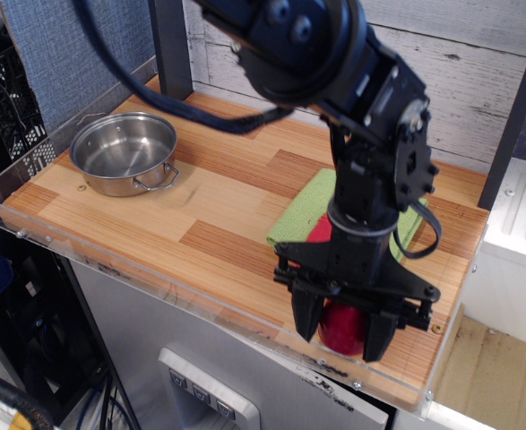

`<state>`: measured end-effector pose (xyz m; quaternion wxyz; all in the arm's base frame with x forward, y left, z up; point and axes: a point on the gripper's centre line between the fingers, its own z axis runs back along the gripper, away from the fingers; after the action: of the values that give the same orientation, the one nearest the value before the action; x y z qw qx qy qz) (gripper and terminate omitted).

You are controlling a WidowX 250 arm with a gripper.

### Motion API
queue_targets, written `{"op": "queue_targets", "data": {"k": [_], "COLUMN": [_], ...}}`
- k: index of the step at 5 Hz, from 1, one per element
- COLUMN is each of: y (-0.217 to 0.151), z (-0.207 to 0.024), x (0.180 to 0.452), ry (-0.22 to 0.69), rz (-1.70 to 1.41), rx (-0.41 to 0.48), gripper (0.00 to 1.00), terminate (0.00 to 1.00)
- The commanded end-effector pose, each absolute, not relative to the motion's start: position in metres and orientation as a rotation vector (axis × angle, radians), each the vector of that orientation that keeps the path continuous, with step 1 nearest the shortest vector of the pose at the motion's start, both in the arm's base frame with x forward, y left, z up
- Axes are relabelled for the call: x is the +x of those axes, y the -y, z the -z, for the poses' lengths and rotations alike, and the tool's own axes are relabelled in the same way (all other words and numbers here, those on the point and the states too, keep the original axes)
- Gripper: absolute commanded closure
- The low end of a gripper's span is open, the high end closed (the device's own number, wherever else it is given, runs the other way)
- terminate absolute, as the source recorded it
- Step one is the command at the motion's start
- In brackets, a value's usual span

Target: Pickup the red item from the bowl and place it in the bottom right of the table.

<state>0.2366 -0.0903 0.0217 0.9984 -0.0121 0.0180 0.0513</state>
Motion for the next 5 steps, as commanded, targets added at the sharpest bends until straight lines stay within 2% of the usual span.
{"op": "queue_targets", "data": {"k": [1, 2, 4, 5], "y": [0.092, 0.088, 0.086, 0.078], "z": [-0.017, -0.026, -0.068, -0.118], "x": [0.236, 0.238, 0.242, 0.239], "ry": [-0.026, -0.017, 0.084, 0.185], "rz": [-0.076, -0.056, -0.021, -0.04], "rx": [-0.065, -0.077, -0.074, -0.037], "gripper": [1.0, 0.0, 0.0, 0.0], "terminate": [0.0, 0.0, 0.0, 0.0]}}
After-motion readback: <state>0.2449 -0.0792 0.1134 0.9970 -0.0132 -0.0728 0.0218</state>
